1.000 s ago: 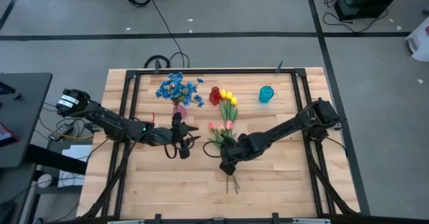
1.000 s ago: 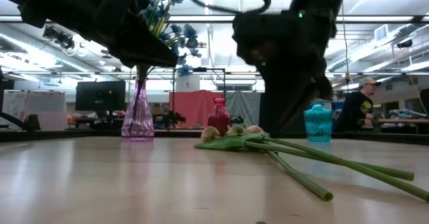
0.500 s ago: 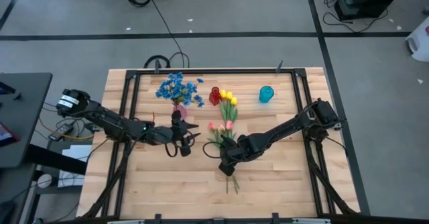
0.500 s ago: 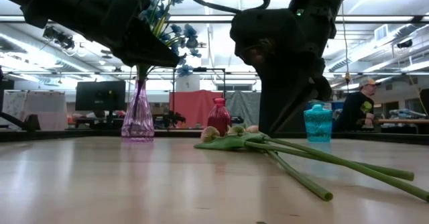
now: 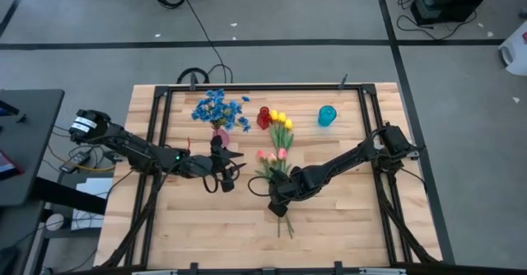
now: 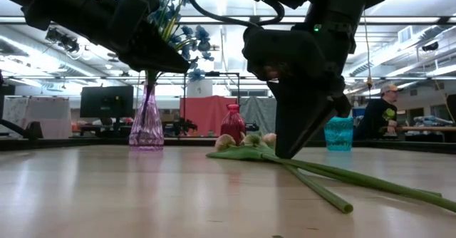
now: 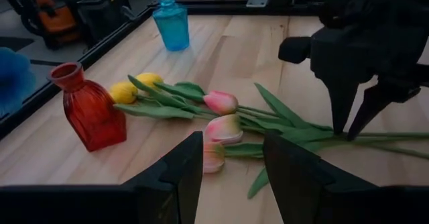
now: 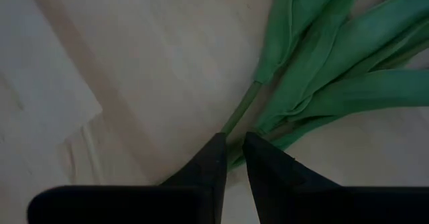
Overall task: Sort flowers into vase by color
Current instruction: Put the pink tulip into the red vase
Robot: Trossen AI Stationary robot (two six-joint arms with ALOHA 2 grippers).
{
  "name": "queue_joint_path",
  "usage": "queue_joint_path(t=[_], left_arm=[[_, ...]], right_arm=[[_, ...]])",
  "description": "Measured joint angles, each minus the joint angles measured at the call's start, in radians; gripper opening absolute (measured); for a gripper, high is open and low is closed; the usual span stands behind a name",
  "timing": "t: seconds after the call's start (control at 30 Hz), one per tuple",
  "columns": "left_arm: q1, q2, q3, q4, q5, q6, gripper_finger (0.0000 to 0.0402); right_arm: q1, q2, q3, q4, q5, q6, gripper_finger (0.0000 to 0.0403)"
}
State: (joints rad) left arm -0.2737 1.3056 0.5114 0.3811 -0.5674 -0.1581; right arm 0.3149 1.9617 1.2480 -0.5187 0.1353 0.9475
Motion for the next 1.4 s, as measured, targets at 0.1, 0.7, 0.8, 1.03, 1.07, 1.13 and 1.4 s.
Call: queue_joint_path(t=[0.1,0.7,0.8,1.03,1.07,1.13,1.4], left_arm=[[0.000,0.000,0.000,-0.006,0.000,0.000,0.0163],[0.000,0.000,0.000,-0.014,0.000,0.000,0.0163],[0.000,0.000,0.000,-0.014,0.000,0.000,0.0163],[0.000,0.000,0.000,-0.014,0.000,0.014,0.0163],[0.000,0.000,0.000,-0.014,0.000,0.020,0.0163],[0.000,0.000,0.000,-0.014,0.000,0.022,0.0163],[0.000,0.000,0.000,-0.017,0.000,0.023,0.0163]], right_arm=[[0.000,0.000,0.000,-0.008,0.002,-0.006,0.0050],[-0.005,-0.088,0.000,-0.107,-0.089,-0.023,0.0051],[-0.005,-0.093,0.000,-0.113,-0.138,0.014,0.0086],[-0.004,-0.082,0.000,-0.103,-0.121,0.077,0.0154],[-0.004,-0.082,0.000,-0.103,-0.112,0.078,0.0158],[-0.004,-0.081,0.000,-0.104,-0.105,0.078,0.0160],[-0.005,-0.036,0.000,-0.080,-0.096,0.059,0.0148]])
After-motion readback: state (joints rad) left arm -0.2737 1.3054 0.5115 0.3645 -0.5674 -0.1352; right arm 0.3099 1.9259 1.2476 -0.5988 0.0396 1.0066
